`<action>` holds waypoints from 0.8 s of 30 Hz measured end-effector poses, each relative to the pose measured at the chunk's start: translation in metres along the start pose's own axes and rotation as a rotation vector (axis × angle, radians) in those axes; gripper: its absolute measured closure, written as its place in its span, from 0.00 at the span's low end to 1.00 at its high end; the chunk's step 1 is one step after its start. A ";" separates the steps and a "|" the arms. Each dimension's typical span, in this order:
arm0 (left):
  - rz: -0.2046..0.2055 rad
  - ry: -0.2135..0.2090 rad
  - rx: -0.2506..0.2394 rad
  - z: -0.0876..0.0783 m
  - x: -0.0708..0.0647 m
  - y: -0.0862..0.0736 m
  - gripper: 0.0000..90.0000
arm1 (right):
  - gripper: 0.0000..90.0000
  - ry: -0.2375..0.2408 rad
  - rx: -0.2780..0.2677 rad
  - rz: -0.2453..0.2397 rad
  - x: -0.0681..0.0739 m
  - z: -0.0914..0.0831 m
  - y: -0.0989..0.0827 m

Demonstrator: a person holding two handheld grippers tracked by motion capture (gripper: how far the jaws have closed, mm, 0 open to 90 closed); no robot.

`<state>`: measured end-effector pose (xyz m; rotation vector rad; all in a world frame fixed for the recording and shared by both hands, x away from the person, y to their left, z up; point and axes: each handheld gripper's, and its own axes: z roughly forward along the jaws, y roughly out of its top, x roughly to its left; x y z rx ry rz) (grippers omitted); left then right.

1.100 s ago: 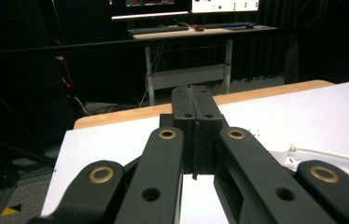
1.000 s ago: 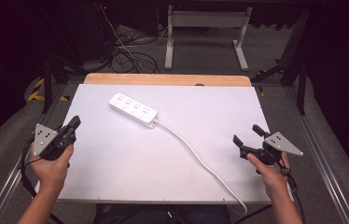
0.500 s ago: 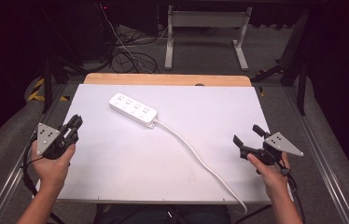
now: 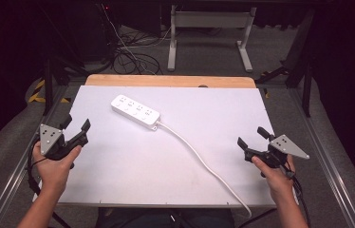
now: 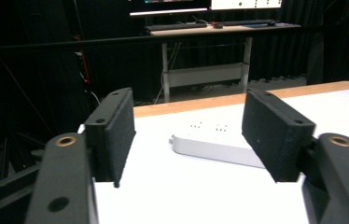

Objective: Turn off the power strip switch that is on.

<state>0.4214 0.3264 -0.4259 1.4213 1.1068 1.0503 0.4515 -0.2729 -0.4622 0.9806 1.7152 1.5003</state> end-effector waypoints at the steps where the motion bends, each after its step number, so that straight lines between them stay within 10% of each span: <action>1: 0.004 -0.002 -0.003 0.001 0.000 0.000 0.37 | 0.13 0.001 0.000 0.000 0.000 0.000 0.000; 13: 0.062 -0.092 -0.039 0.000 -0.001 -0.004 0.14 | 0.12 -0.006 -0.007 0.000 -0.001 -0.001 0.000; 24: 0.045 -0.071 -0.033 -0.001 0.002 -0.005 0.07 | 0.11 -0.004 -0.009 -0.003 0.000 0.000 0.001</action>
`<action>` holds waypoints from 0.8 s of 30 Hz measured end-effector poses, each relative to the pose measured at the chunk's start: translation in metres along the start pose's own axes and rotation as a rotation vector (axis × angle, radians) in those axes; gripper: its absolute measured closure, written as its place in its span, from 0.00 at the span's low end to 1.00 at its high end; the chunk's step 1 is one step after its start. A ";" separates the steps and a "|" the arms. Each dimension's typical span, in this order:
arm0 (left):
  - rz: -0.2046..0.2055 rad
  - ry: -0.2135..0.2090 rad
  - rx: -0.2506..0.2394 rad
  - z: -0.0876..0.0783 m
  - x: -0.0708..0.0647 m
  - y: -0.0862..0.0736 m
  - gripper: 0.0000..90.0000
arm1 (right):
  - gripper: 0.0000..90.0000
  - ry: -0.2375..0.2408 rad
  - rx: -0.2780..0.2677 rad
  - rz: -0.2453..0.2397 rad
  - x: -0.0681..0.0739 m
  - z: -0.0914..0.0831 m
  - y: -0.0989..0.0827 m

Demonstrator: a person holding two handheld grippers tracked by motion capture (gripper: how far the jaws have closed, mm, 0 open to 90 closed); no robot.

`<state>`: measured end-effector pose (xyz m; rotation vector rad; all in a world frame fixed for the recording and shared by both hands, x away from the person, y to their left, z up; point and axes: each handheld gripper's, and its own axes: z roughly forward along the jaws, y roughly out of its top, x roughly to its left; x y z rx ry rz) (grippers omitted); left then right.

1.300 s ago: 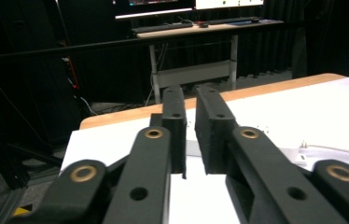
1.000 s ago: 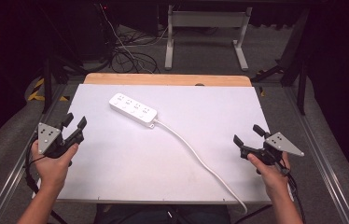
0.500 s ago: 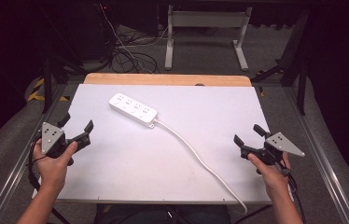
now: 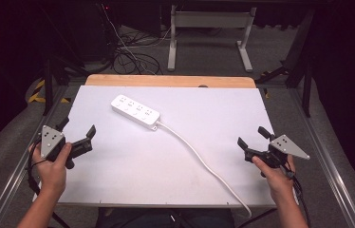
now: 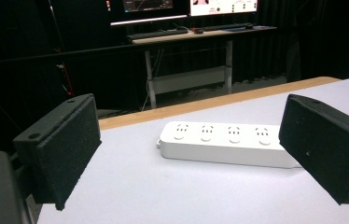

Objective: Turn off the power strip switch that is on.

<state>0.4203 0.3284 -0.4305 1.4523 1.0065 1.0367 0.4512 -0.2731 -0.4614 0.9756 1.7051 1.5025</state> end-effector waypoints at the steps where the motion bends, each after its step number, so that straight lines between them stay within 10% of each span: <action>1: -0.001 0.001 0.001 0.000 0.000 0.000 0.07 | 0.11 -0.001 0.000 0.000 0.000 0.000 0.000; 24: -0.003 -0.007 0.012 0.001 0.000 -0.002 0.03 | 0.03 0.028 0.016 -0.008 0.000 -0.001 0.000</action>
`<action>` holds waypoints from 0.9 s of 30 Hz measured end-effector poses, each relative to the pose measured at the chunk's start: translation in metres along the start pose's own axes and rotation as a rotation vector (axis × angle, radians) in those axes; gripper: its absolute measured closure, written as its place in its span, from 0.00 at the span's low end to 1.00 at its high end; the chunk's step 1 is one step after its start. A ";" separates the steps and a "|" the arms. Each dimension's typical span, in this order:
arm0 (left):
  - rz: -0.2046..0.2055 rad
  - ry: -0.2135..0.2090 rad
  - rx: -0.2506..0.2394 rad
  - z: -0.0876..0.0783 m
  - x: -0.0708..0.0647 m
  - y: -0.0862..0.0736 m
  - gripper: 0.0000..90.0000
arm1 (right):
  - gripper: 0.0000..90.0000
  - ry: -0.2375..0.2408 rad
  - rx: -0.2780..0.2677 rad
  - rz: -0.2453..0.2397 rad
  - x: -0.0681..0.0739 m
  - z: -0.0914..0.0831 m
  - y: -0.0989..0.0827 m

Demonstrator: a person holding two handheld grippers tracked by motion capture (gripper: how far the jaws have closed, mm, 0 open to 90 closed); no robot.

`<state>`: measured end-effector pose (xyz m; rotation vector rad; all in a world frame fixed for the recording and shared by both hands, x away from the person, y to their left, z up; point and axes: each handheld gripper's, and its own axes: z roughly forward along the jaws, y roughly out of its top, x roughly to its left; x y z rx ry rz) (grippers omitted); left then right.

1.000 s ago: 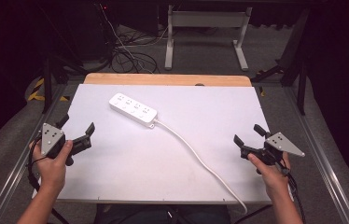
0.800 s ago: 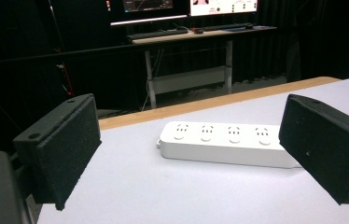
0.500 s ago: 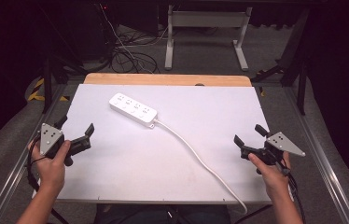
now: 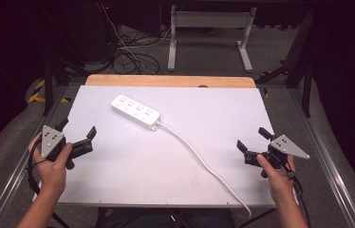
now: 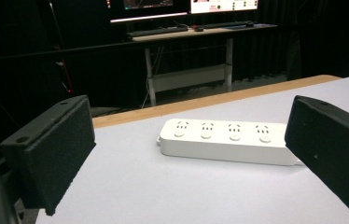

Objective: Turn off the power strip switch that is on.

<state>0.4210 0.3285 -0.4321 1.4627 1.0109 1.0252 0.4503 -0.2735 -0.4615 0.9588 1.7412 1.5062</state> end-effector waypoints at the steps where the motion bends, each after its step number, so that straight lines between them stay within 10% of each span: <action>1: -0.001 -0.002 0.000 0.000 0.000 0.000 0.03 | 0.03 0.001 -0.001 0.007 0.001 0.000 0.000; 27: -0.007 -0.019 0.015 0.002 0.002 -0.002 0.03 | 0.02 0.014 0.006 -0.010 0.001 -0.001 0.000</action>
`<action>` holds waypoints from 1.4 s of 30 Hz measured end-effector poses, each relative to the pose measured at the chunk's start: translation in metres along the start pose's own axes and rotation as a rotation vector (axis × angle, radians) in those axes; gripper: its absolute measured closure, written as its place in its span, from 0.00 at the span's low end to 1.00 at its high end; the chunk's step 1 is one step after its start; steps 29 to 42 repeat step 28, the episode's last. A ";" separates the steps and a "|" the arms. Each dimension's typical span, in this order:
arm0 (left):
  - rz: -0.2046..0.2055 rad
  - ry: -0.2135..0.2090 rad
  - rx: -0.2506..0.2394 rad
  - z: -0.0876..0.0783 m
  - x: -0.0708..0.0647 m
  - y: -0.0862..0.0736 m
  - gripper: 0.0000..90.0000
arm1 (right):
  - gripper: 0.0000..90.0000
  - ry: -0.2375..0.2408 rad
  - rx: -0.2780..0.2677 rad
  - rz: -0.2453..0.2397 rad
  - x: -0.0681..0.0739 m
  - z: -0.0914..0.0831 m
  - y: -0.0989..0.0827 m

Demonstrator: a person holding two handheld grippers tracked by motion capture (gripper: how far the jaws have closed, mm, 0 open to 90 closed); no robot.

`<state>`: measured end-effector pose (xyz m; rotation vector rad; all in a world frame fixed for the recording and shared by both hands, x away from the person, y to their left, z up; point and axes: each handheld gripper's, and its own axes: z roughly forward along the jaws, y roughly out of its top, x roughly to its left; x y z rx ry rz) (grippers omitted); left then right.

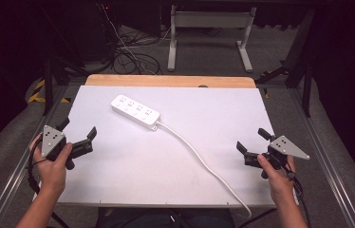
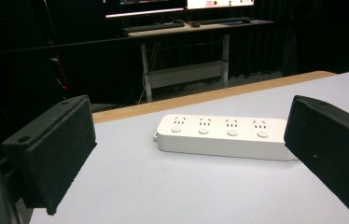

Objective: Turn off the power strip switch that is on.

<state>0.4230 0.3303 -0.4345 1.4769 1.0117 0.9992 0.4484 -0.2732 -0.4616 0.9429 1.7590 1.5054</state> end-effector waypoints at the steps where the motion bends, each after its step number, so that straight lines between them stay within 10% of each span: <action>1: 0.003 0.002 0.000 0.000 0.000 0.000 0.03 | 0.02 0.000 0.000 0.000 0.000 0.000 0.000; 42: -0.001 -0.015 0.012 0.005 0.000 -0.001 0.04 | 0.02 0.002 0.003 0.004 -0.001 -0.003 0.000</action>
